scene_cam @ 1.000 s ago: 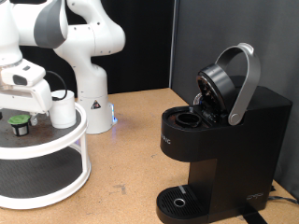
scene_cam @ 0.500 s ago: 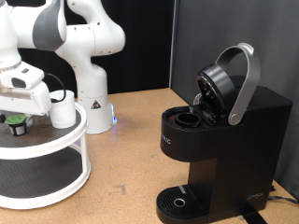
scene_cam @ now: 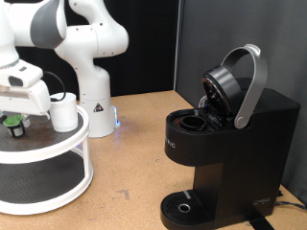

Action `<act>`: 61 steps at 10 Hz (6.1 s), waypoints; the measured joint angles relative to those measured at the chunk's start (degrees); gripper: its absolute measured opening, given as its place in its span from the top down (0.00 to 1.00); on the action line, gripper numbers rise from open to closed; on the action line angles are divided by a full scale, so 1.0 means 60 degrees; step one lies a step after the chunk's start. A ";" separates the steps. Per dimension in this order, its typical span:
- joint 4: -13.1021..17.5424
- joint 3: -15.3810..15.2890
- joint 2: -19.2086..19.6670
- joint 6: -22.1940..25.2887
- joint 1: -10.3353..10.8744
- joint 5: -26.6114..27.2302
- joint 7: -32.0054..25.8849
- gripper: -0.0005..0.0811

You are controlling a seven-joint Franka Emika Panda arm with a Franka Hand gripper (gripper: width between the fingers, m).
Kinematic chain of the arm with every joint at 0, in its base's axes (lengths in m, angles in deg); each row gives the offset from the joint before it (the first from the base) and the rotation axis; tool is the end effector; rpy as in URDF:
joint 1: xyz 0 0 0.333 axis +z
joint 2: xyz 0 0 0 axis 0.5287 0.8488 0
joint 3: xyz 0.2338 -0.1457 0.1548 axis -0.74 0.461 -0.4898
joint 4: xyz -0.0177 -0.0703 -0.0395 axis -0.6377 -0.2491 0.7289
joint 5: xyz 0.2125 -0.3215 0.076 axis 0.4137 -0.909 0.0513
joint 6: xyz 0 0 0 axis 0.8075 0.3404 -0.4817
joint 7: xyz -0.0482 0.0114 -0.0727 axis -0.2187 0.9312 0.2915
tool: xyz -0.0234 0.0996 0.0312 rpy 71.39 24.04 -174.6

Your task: Make a cup of coffee with the keurig machine

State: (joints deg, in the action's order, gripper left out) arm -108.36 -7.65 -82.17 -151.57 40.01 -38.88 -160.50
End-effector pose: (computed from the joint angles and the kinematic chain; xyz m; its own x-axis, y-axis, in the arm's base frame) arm 0.3107 -0.2623 0.3272 -0.2010 0.9778 0.0586 0.9777 0.2040 -0.0498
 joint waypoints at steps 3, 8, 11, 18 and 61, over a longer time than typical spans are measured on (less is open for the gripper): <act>0.0744 -0.0031 -0.0576 0.1374 0.0002 0.0612 -0.0297 0.43; 0.0964 -0.0033 -0.0757 0.1848 0.0155 0.2159 0.0411 0.43; 0.1234 -0.0279 -0.0732 0.1388 0.0607 0.4620 0.2543 0.43; 0.2172 -0.0620 -0.0391 0.3158 0.1087 0.6840 0.4307 0.44; 0.2380 -0.5204 0.1945 -0.0845 0.2171 0.9266 1.0404 0.45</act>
State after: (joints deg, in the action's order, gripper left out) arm -94.08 -38.88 -70.49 -156.64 53.04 16.72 -98.08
